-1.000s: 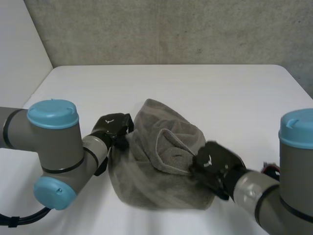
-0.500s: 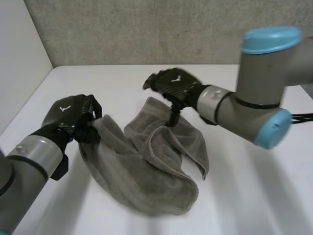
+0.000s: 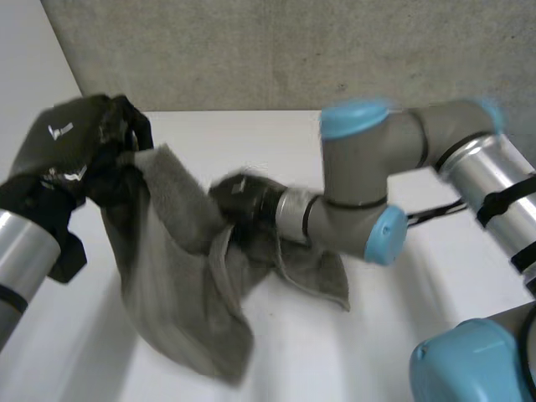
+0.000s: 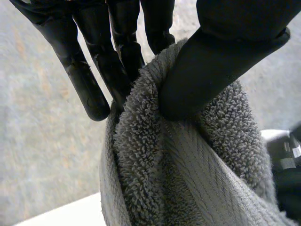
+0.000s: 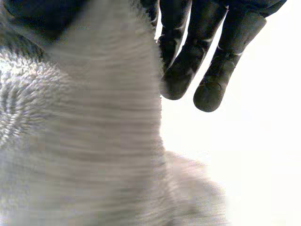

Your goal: Fold the towel.

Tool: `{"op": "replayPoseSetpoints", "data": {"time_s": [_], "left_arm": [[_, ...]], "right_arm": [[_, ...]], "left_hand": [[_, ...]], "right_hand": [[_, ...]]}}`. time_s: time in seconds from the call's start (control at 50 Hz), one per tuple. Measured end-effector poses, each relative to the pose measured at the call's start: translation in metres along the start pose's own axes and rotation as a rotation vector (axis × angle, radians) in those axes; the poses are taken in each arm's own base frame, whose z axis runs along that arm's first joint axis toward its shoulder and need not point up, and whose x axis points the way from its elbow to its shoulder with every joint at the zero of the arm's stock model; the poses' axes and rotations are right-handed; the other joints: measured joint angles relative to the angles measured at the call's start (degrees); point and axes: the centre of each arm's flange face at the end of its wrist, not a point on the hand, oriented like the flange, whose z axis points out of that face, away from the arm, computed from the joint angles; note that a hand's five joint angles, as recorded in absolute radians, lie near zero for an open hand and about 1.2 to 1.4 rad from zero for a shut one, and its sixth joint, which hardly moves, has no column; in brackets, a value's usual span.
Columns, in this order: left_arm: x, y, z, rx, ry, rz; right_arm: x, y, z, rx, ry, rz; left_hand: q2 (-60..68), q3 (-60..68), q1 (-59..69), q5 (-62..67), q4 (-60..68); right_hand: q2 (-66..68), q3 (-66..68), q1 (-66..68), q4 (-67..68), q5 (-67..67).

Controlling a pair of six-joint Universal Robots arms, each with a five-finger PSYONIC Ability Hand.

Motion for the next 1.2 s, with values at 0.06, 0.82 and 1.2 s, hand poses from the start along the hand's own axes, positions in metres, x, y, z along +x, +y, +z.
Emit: {"op": "replayPoseSetpoints", "data": {"time_s": [0.06,0.82,1.2], "left_arm": [[-0.003,-0.011,0.012,0.043,-0.009,0.000],[-0.024,0.145,0.062,-0.281,-0.078,-0.062],[-0.029,0.090,0.024,-0.127,-0.095,-0.046]], "right_arm": [[0.034,-0.032,-0.011,0.092,0.171,-0.032],[-0.054,0.065,-0.131,-0.417,0.163,-0.202],[0.063,-0.002,-0.150,-0.161,0.537,0.075]], "left_hand": [[0.00,0.00,0.00,0.00,0.00],[0.11,0.06,0.37,0.25,0.01],[0.11,0.06,0.28,0.25,0.02]], "right_hand": [[0.00,0.00,0.00,0.00,0.00],[-52.43,-54.78,-54.63,-55.88,-55.96],[-61.12,-62.68,-62.03,-61.67,-61.61]]}}
